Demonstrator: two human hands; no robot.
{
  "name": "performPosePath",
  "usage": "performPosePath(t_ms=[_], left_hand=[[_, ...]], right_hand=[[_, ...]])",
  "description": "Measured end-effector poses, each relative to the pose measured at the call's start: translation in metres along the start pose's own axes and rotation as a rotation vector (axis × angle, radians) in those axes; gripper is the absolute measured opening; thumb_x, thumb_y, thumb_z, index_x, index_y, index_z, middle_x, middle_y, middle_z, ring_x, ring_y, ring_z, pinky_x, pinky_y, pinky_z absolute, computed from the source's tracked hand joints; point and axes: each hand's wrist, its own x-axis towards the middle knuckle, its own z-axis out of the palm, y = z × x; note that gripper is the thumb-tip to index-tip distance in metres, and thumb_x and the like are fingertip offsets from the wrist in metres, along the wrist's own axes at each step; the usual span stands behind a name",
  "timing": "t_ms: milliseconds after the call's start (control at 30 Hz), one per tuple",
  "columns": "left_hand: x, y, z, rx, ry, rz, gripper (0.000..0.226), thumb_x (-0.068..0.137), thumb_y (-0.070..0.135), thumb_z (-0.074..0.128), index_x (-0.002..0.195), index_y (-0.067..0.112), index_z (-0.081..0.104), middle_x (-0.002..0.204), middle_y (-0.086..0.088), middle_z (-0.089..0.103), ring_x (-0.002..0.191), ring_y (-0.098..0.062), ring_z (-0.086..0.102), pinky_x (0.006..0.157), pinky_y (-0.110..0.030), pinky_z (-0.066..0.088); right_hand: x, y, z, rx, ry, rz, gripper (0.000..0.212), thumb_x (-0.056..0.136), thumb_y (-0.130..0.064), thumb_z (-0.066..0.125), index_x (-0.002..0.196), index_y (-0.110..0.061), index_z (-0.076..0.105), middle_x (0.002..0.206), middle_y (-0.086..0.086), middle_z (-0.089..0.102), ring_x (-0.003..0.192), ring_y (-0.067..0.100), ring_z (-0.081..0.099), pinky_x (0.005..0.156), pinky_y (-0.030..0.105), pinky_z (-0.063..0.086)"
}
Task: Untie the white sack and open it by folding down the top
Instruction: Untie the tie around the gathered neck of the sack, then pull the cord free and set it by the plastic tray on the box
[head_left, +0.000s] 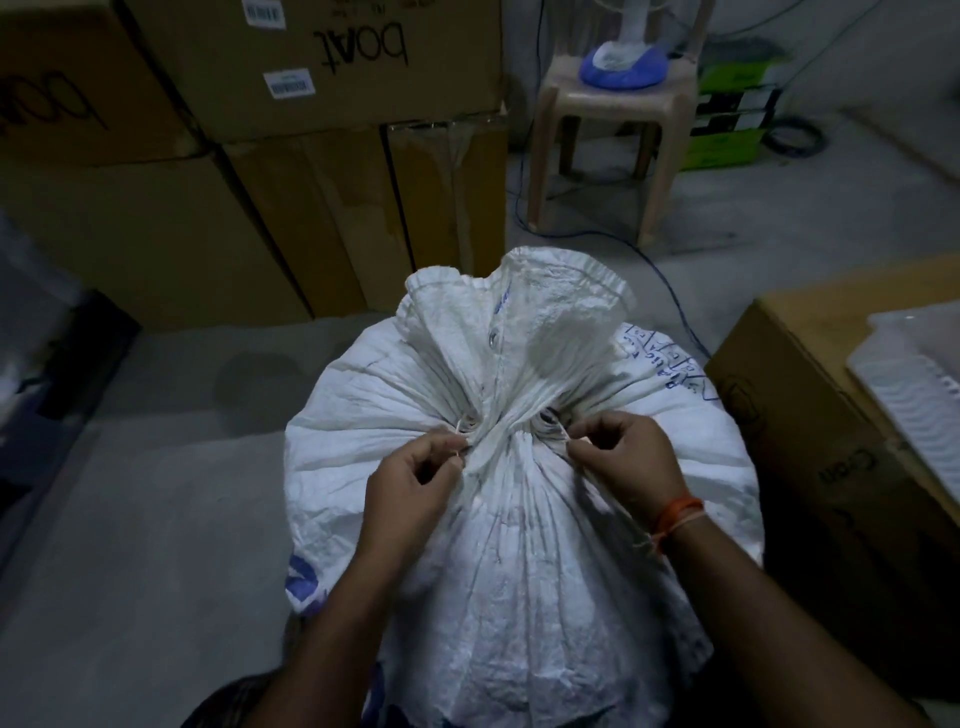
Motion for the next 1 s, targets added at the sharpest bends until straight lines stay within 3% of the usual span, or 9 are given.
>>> performPosePath(t_ms=[100,167,233,333,433,567,767,900,1000], left_hand=[[-0.028,0.003,0.008,0.266,0.163,0.161,0.018,0.093,0.036,0.077,0.11,0.039,0.082,0.129,0.015,0.074,0.118,-0.011,0.072,0.11,-0.058,0.055],[-0.052,0.013,0.014,0.48,0.316,0.276,0.022,0.088,0.03,0.082,0.109,0.039,0.081,0.141,0.006,0.065,0.127,-0.02,0.065,0.112,-0.063,0.044],[-0.077,0.025,0.02,0.573,0.352,0.382,0.032,0.082,0.018,0.088,0.108,0.036,0.081,0.142,0.002,0.064,0.129,-0.022,0.059,0.106,-0.059,0.039],[-0.098,0.035,0.029,0.558,0.252,0.518,0.032,0.082,0.02,0.082,0.11,0.034,0.078,0.136,0.004,0.067,0.125,-0.023,0.062,0.103,-0.055,0.047],[-0.098,0.038,0.04,0.513,0.113,0.56,0.029,0.085,0.021,0.073,0.112,0.031,0.078,0.13,0.007,0.071,0.121,-0.024,0.067,0.103,-0.049,0.055],[-0.084,0.046,0.06,0.595,-0.063,0.619,0.034,0.085,0.008,0.08,0.114,0.024,0.081,0.131,0.003,0.073,0.123,-0.024,0.067,0.106,-0.026,0.042],[-0.056,0.069,0.084,0.736,-0.268,0.751,0.036,0.084,0.002,0.079,0.115,0.02,0.081,0.141,-0.007,0.072,0.132,-0.033,0.066,0.113,-0.043,0.047],[-0.047,0.085,0.092,0.915,-0.297,0.798,0.037,0.091,0.002,0.074,0.116,0.028,0.083,0.153,-0.004,0.065,0.142,-0.031,0.058,0.116,-0.042,0.046],[-0.046,0.1,0.092,0.974,-0.349,0.804,0.036,0.099,0.007,0.068,0.119,0.034,0.082,0.139,0.006,0.075,0.131,-0.02,0.067,0.107,-0.037,0.055]], right_hand=[[-0.018,0.0,-0.007,0.045,0.033,0.011,0.015,0.06,-0.03,0.076,0.069,-0.019,0.08,0.07,0.002,0.078,0.073,0.025,0.076,0.076,0.045,0.063],[-0.029,0.0,-0.016,0.064,0.041,-0.006,0.003,0.066,-0.017,0.079,0.065,-0.02,0.08,0.068,0.0,0.078,0.073,0.022,0.076,0.077,0.045,0.063],[-0.038,0.002,-0.029,0.07,0.061,-0.019,0.02,0.073,-0.001,0.078,0.059,-0.016,0.078,0.068,0.003,0.078,0.072,0.018,0.075,0.077,0.042,0.061],[-0.056,0.005,-0.05,0.143,0.069,0.002,0.016,0.077,0.007,0.073,0.064,0.0,0.077,0.066,0.001,0.078,0.068,0.003,0.071,0.077,0.034,0.056],[-0.079,0.011,-0.065,0.192,0.082,0.039,0.013,0.079,0.005,0.075,0.069,-0.002,0.08,0.07,0.012,0.078,0.066,0.013,0.07,0.077,0.035,0.055],[-0.107,0.02,-0.079,0.206,0.114,0.048,0.015,0.079,0.005,0.076,0.067,-0.004,0.08,0.065,0.016,0.076,0.062,0.022,0.067,0.072,0.037,0.054],[-0.146,0.035,-0.11,0.227,0.188,0.016,0.015,0.081,0.005,0.077,0.073,-0.007,0.08,0.064,0.014,0.076,0.06,0.023,0.07,0.069,0.036,0.058],[-0.168,0.04,-0.127,0.284,0.221,-0.001,0.012,0.081,0.004,0.079,0.077,-0.007,0.08,0.063,0.009,0.075,0.06,0.017,0.07,0.062,0.025,0.056],[-0.171,0.041,-0.133,0.305,0.248,-0.003,0.011,0.082,0.005,0.078,0.079,-0.005,0.08,0.06,0.007,0.072,0.058,0.013,0.067,0.06,0.023,0.055]])
